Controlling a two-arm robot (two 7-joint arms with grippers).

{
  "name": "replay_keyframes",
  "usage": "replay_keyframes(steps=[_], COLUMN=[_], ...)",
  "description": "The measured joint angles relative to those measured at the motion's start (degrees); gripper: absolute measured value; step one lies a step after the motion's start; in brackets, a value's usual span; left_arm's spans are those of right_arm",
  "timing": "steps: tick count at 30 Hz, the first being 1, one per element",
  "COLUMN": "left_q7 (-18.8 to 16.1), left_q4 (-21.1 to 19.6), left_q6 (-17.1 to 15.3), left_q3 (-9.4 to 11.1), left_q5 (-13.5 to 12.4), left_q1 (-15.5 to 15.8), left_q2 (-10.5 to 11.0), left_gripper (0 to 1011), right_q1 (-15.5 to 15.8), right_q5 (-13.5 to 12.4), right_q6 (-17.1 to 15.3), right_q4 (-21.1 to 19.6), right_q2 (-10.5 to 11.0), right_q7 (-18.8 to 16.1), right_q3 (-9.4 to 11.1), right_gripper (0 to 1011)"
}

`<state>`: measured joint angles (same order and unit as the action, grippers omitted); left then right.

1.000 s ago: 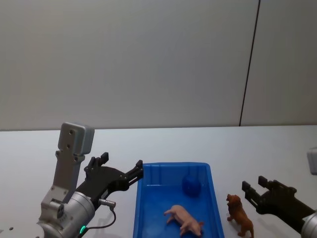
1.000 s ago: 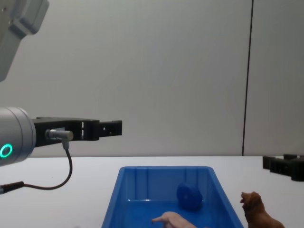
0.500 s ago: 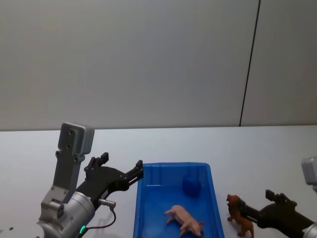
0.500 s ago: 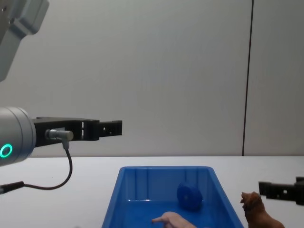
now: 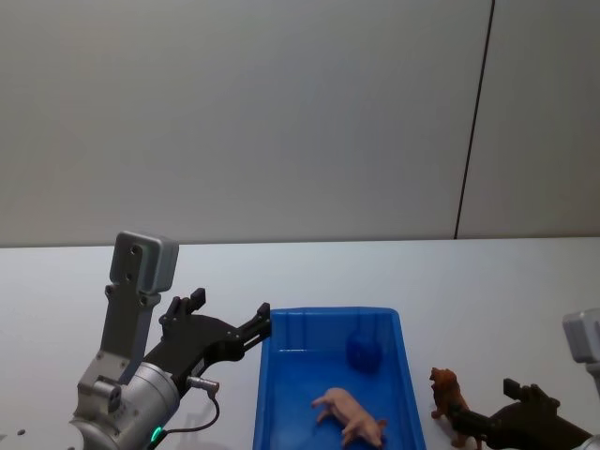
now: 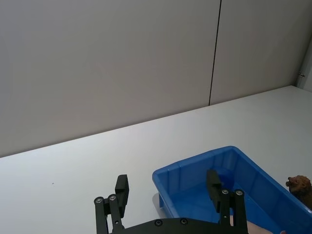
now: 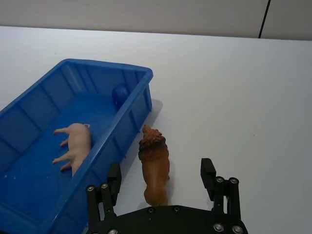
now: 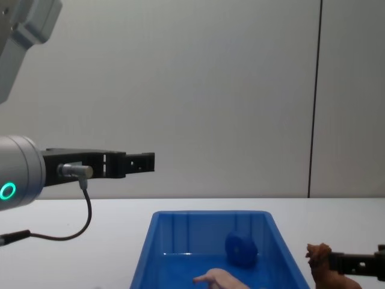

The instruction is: Pick up the two dolls from the table and place them into the box.

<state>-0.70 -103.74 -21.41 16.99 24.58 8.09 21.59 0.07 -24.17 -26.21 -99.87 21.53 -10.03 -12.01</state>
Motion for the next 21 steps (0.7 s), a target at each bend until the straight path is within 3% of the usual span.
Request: replay_keyframes(steps=[13, 21], left_q7=[0.00, 0.00], left_q4=[0.00, 0.00], left_q6=[0.00, 0.00], left_q3=[0.00, 0.00], left_q5=[0.01, 0.00], left_q1=[0.00, 0.00], left_q2=[0.00, 0.00], left_gripper=[1003, 1003], right_q1=[-0.11, -0.47], right_q5=[-0.73, -1.02], right_q6=[-1.95, -3.27], right_q4=[1.00, 2.04], right_q2=[-0.15, -0.41], right_q7=[-0.24, -0.42], right_q3=[-0.10, -0.23], right_gripper=[995, 796])
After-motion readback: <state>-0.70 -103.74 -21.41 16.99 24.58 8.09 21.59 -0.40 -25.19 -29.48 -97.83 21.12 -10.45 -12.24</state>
